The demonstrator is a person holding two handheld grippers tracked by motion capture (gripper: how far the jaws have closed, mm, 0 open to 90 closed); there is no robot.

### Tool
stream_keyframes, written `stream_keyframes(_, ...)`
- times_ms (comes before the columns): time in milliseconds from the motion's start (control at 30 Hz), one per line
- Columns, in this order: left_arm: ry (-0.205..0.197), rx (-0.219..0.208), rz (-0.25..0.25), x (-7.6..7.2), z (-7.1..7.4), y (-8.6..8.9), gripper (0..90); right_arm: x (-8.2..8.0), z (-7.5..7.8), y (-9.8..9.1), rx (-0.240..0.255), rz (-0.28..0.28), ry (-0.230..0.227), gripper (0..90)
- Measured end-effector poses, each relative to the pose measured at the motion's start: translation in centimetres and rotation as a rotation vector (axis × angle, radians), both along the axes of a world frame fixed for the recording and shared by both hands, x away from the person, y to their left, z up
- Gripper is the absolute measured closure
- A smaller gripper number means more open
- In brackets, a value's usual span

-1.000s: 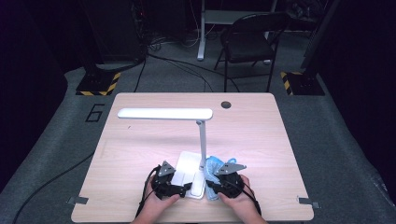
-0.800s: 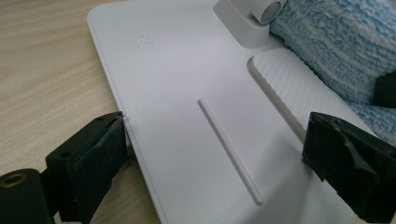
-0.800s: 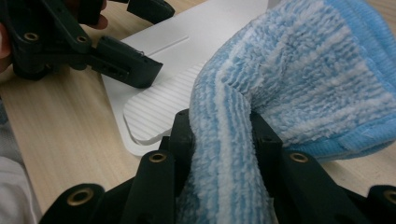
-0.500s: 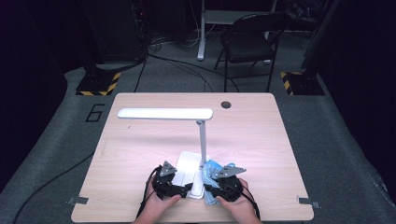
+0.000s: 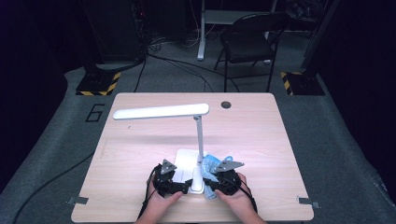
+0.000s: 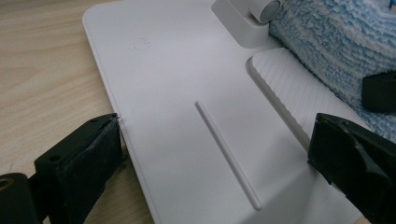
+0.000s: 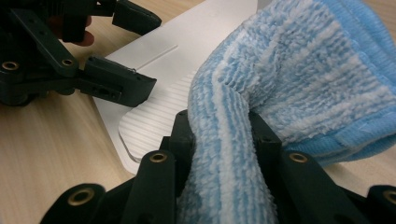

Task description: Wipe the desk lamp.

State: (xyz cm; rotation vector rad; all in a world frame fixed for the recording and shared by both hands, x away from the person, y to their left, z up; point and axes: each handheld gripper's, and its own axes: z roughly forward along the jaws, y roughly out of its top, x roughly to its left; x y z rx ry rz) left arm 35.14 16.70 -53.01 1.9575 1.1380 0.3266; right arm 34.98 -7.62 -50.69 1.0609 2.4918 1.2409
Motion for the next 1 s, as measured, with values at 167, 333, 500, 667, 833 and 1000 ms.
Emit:
stream_keyframes(167, -0.004, -0.004, 0.041, 0.3, 0.0, -0.2, 2.8, 0.9, 0.1, 0.2, -0.008, -0.004, 0.002, 68.3)
stream_keyframes(333, -0.003, 0.003, 0.052, 0.7, 0.1, -0.2, 2.7, 1.7, 0.1, 0.5, -0.017, -0.009, -0.008, 68.2)
stream_keyframes(500, -0.008, 0.003, 0.07, 0.9, 0.1, -0.2, 2.7, 2.3, 0.2, 0.6, -0.02, -0.007, -0.007, 68.1)
stream_keyframes(667, -0.009, 0.004, 0.069, 0.9, 0.1, -0.2, 2.8, 1.9, 0.2, 0.9, -0.022, -0.024, -0.012, 67.7)
stream_keyframes(833, -0.011, 0.007, 0.075, 0.9, 0.1, -0.2, 3.6, 1.3, 0.2, 0.9, -0.036, -0.018, -0.036, 67.7)
stream_keyframes(1000, -0.012, 0.006, 0.078, 0.9, 0.1, -0.2, 4.1, 0.3, 0.2, 0.9, -0.034, -0.004, -0.029, 67.7)
